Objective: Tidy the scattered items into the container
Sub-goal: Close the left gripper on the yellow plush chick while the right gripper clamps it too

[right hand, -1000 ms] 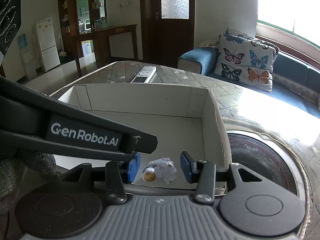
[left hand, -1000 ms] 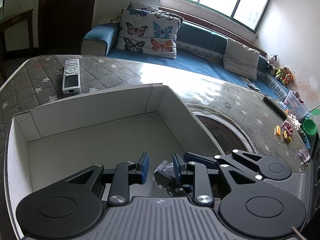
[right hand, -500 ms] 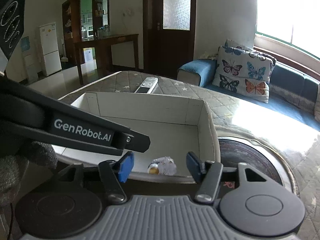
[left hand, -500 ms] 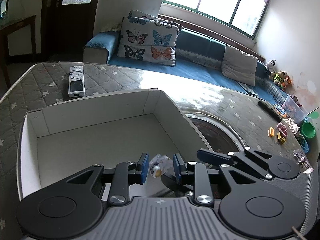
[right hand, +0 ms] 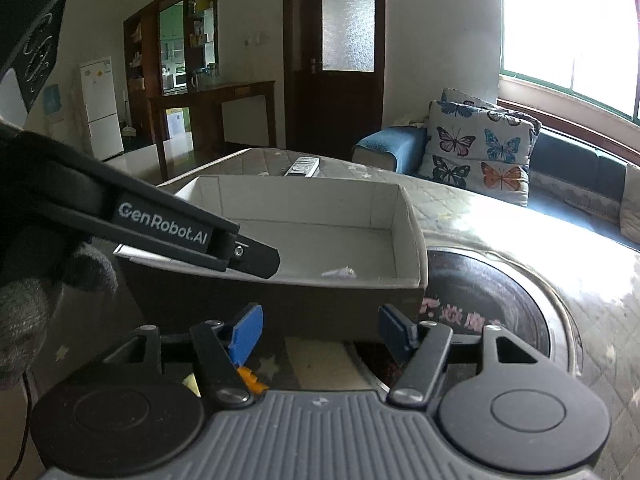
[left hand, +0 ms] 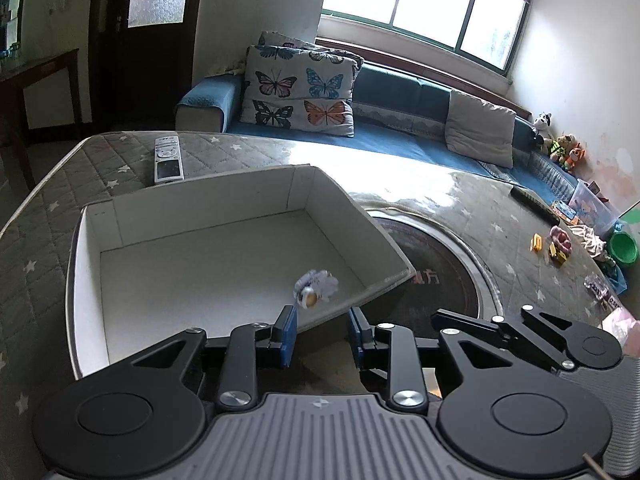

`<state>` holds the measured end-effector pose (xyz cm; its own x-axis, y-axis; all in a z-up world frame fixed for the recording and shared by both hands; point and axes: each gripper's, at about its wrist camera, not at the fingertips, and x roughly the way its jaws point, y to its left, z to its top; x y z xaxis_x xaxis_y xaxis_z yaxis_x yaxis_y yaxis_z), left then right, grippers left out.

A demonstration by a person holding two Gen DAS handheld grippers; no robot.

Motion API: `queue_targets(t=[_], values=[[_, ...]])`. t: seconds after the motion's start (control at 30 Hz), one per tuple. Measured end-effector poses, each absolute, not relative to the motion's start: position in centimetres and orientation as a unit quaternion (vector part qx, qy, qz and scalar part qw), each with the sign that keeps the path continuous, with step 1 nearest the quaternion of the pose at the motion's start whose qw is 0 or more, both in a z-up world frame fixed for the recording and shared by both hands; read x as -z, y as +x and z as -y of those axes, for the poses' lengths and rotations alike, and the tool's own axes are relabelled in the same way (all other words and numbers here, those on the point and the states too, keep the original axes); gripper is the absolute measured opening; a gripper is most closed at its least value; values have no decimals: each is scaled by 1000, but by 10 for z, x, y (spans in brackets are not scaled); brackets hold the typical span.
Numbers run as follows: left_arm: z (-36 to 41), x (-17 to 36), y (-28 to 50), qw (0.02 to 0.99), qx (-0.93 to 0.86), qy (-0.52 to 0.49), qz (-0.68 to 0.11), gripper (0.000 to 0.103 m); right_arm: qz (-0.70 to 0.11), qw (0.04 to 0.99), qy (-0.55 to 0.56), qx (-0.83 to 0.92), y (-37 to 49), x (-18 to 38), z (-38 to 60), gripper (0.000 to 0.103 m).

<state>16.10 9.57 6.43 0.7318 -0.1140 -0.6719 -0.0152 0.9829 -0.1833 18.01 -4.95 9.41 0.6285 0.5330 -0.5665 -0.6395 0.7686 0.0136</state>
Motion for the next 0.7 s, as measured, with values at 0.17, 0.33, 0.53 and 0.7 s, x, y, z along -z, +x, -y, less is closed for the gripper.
queue_targets(t=[0.17, 0.33, 0.53, 0.7], values=[[-95, -57, 147, 923, 17, -89, -373, 30, -281, 895, -92, -335, 159, -92, 55, 68], [-98, -53, 136, 921, 5, -92, -378, 31, -279, 891, -89, -346, 140, -91, 61, 69], [-99, -47, 123, 919, -7, -96, -383, 31, -281, 888, -88, -353, 122, -88, 68, 70], [-99, -41, 116, 915, -12, -104, -389, 32, -285, 884, -91, -360, 105, -85, 72, 70]])
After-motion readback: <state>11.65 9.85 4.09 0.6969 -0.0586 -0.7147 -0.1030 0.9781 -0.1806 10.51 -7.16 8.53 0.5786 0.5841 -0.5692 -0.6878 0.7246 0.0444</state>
